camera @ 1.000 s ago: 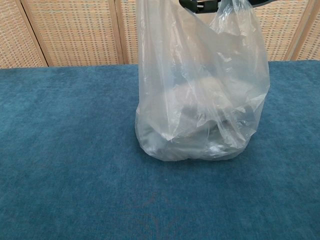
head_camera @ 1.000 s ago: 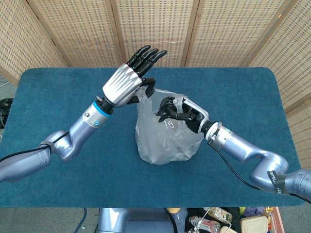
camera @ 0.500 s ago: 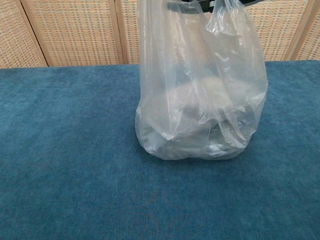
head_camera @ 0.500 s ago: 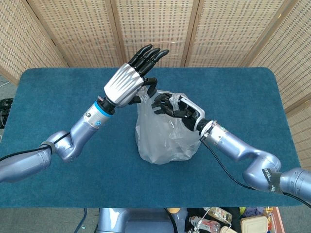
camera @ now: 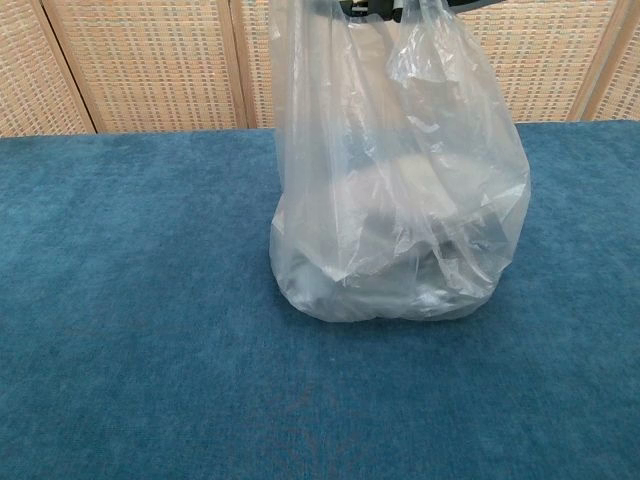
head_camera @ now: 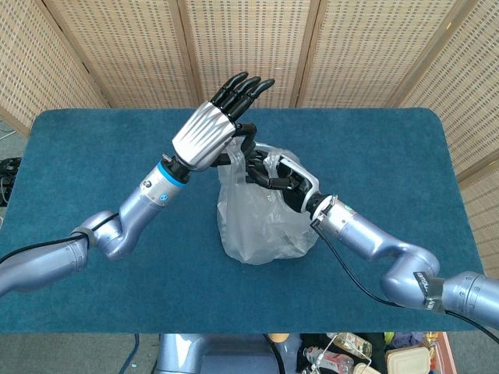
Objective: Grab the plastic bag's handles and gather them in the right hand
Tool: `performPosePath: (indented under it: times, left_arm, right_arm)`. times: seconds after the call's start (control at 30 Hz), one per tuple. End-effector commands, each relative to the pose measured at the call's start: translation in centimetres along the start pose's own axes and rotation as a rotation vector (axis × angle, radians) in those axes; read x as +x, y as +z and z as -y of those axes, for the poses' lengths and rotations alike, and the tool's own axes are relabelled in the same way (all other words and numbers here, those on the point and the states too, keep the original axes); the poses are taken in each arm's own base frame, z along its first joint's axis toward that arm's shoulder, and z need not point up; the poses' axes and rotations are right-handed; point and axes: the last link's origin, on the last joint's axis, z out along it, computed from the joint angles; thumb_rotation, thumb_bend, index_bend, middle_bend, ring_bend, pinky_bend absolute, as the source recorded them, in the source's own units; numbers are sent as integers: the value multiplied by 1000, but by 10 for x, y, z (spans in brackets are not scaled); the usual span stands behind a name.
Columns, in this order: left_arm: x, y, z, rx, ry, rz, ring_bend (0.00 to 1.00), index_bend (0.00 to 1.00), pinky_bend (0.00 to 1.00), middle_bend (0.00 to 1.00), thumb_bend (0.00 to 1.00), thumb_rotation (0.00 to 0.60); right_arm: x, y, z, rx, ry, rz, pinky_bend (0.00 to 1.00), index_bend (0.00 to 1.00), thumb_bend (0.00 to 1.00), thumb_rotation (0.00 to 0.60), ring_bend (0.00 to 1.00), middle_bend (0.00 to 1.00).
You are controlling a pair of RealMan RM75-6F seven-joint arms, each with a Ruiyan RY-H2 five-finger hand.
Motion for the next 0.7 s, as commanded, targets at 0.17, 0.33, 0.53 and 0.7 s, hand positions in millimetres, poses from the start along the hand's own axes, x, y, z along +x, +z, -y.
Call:
performPosePath:
  times: [0.17,0.33,0.53,0.7]
  left_arm:
    - [-3,1,-2,-2,2,2,0,673,7,0,414,600]
    - [-4,2,-2,2,0,-5,0,673,7,0,413,600]
    - [-7,4,-2,3,-2,-5,0,674,6,0,413,600]
    - [-8,5,-1,6,0,-2,0,673,7,0,414,600]
  right_arm:
    - [0,8,1,24,17,-6,234,394,539,600,234,433]
    - [-2,11,0,17,22,-6,234,394,541,600,234,433]
    - [-7,12,-5,1,32,4,234,393,541,600,234,433]
    - [-8,12,-7,-11,27,9,234,394,541,600,239,433]
